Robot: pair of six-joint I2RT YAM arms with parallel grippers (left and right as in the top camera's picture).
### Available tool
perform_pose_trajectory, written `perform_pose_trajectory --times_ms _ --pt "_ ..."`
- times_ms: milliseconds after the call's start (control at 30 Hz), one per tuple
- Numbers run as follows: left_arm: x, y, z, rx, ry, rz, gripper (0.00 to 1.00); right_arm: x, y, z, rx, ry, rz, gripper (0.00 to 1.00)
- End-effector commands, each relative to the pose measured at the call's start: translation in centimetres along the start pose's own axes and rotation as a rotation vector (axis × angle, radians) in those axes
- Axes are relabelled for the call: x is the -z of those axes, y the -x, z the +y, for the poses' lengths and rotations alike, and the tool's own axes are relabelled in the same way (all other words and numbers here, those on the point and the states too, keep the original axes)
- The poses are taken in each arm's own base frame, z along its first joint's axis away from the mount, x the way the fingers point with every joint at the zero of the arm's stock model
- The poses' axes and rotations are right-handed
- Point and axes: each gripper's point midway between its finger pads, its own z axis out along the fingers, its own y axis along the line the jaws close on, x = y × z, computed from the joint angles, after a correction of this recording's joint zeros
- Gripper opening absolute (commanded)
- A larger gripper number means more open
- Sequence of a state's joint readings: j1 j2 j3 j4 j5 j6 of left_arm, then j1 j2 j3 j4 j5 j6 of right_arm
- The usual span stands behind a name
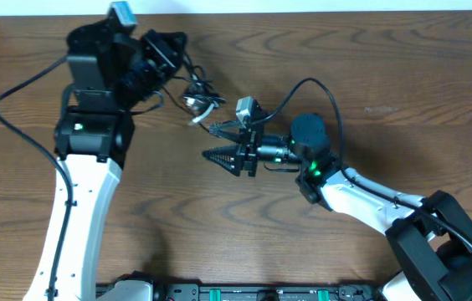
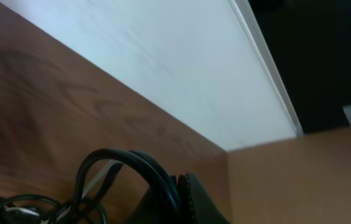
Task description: Untangle cables
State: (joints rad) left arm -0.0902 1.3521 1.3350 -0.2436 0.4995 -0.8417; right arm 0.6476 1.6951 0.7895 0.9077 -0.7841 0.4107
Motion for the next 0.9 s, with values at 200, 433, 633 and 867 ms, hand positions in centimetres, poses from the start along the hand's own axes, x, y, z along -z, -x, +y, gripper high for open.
perform_pose_trajectory --times_ms 200,433,633,867 --pt "-0.7 -3.5 -3.3 -0.031 -0.068 0.084 0.07 -0.2 3.6 -1.7 0.09 -0.159 -0.168 0.62" --pt "-0.9 -4.9 -3.4 -0.028 -0.058 0.125 0.07 0.5 5.3 -3.3 0.187 -0.277 -0.241 0.62" --pt "-0.8 -5.4 -3.3 0.005 -0.053 0.147 0.07 1.2 6.0 -4.7 0.182 -0.37 -0.28 0.62" --pt "-1.2 -8.5 -4.8 0.023 -0.073 0.221 0.07 3.1 7.3 -7.1 0.171 -0.482 -0.332 0.55"
